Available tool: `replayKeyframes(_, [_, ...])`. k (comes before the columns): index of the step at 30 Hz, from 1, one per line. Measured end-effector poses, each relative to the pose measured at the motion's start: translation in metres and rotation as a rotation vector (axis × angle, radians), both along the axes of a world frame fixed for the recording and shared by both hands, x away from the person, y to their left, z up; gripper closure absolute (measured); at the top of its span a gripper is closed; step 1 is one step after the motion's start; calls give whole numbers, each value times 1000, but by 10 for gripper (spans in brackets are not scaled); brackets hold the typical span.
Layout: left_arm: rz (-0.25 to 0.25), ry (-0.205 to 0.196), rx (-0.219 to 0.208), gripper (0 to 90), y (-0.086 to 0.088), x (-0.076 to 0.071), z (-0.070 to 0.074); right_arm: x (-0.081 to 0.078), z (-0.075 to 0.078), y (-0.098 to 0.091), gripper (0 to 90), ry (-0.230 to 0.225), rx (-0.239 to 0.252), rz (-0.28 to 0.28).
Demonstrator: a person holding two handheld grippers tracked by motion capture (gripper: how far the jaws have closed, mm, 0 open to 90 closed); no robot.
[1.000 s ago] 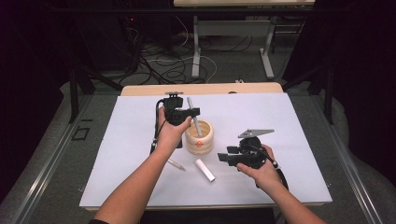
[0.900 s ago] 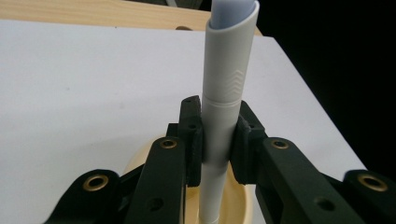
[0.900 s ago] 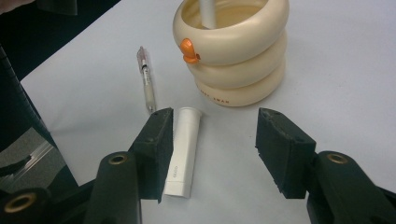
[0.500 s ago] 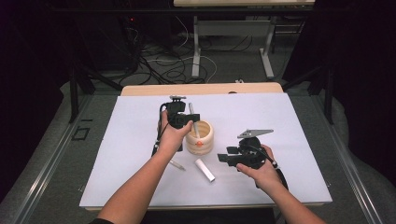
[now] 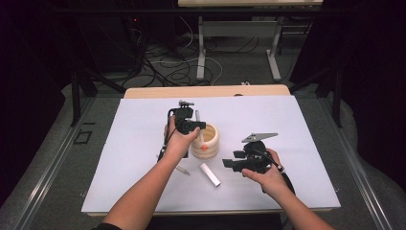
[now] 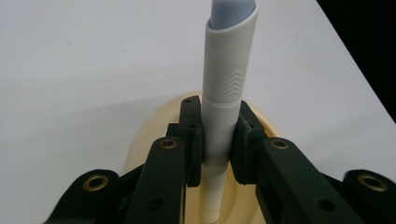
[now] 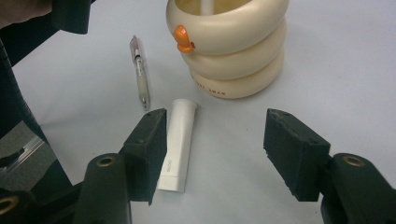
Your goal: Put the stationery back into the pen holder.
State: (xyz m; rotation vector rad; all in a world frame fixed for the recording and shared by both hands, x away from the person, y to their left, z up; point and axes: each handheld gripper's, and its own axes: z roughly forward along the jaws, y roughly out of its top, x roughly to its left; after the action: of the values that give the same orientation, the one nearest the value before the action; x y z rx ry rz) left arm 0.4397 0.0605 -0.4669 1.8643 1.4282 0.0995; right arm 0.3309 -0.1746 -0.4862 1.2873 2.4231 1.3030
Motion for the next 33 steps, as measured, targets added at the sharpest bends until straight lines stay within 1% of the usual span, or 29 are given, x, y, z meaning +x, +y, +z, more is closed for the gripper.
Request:
replayKeyframes(1, [-1, 0, -2, 777, 0, 0, -1, 0, 0, 0, 381, -2, -3, 0])
replayKeyframes(2, [-2, 7, 3, 777, -1, 0, -1, 0, 0, 0, 380, 2, -12, 1])
replayKeyframes(5, [3, 25, 2, 776, -2, 0, -2, 1, -1, 0, 369, -4, -15, 0])
replayKeyframes(6, [-5, 35, 5, 775, -1, 1, -2, 1, -1, 0, 367, -5, -16, -1])
replayKeyframes(10, [-8, 44, 14, 769, -2, 1, -4, 1, -1, -1, 363, -7, -18, -2])
replayKeyframes(12, [-5, 41, 27, 755, -3, 1, -3, 2, -2, 0, 363, -6, -19, -2])
replayKeyframes(16, [-8, 27, 27, 725, -3, -2, -2, 1, -1, -1, 362, -10, -19, 1])
replayKeyframes(17, [-3, 11, 32, 708, -3, -2, -1, 1, -1, 0, 362, -9, -18, -1])
replayKeyframes(18, [-5, 6, 39, 690, -2, -3, 0, 1, -1, 0, 362, -11, -19, -1])
replayKeyframes(21, [2, -21, 19, 640, 1, -5, 3, 2, -2, -1, 357, -24, -18, -2])
replayKeyframes(22, [4, -32, 19, 620, 2, -6, 4, 2, -2, -1, 356, -29, -15, -3])
replayKeyframes(25, [4, -59, 5, 572, 6, -8, 7, 2, -2, 1, 347, -34, -30, 4])
replayKeyframes(26, [0, -68, 8, 563, 8, -9, 8, 2, -2, 1, 345, -48, -38, 10])
replayKeyframes(27, [2, -83, 2, 554, 9, -10, 8, 2, -2, 2, 341, -45, -38, 9])
replayKeyframes(28, [2, -94, 1, 546, 10, -11, 8, 2, -2, 2, 336, -54, -43, 16])
replayKeyframes(29, [0, -111, 7, 537, 12, -12, 9, 3, -3, 3, 329, -62, -49, 23])
replayKeyframes(30, [-4, -132, 10, 525, 14, -13, 9, 2, -3, 3, 320, -60, -55, 25])
replayKeyframes(31, [-5, -150, 10, 516, 15, -14, 9, 3, -3, 4, 304, -81, -62, 32])
replayKeyframes(33, [-11, -167, 4, 494, 18, -16, 9, 3, -4, 5, 305, -80, -62, 28])
